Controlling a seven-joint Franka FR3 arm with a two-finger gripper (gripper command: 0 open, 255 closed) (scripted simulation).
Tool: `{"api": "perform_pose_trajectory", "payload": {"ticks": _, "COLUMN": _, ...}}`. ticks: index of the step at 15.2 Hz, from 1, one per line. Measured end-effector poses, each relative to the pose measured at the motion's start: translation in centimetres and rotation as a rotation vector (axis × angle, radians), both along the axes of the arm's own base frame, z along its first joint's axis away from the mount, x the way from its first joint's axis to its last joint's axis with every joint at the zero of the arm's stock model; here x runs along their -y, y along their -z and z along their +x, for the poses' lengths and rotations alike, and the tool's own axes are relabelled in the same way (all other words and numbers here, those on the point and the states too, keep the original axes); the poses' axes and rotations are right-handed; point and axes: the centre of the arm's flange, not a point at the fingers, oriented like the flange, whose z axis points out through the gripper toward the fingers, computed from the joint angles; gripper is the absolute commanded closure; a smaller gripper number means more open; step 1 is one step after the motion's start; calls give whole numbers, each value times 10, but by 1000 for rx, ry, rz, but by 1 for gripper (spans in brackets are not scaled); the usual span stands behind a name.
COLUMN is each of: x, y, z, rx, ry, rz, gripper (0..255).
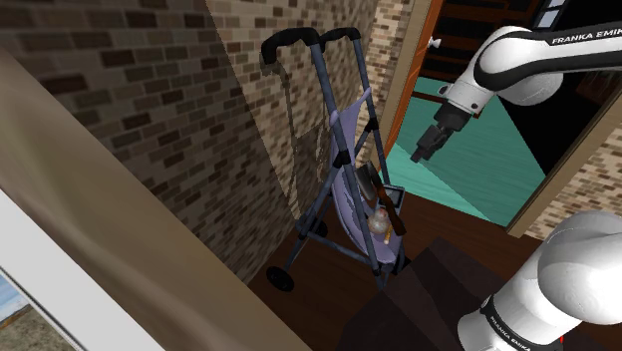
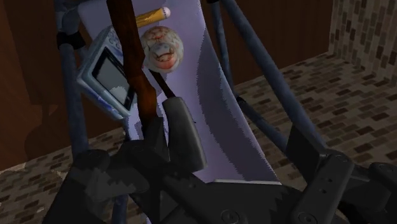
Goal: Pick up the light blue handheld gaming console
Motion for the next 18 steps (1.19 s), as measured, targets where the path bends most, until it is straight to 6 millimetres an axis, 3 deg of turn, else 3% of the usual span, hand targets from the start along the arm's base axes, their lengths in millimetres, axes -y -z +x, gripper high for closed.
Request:
{"api": "perform_pose_trajectory", "payload": {"ticks": 8, "x": 76, "y": 84, "z": 14, "rx": 34, "ry": -20, "rz": 100, "gripper": 0}}
{"api": "perform_pose_trajectory", "payload": {"ticks": 14, "x": 129, "y": 160, "z": 29, "rx": 53, "ry": -35, "rz": 171, "gripper": 0}}
{"api": "perform_pose_trajectory", "payload": {"ticks": 18, "x": 143, "y": 193, "z": 32, "rx": 65, "ry": -40, "rz": 191, "gripper": 0}}
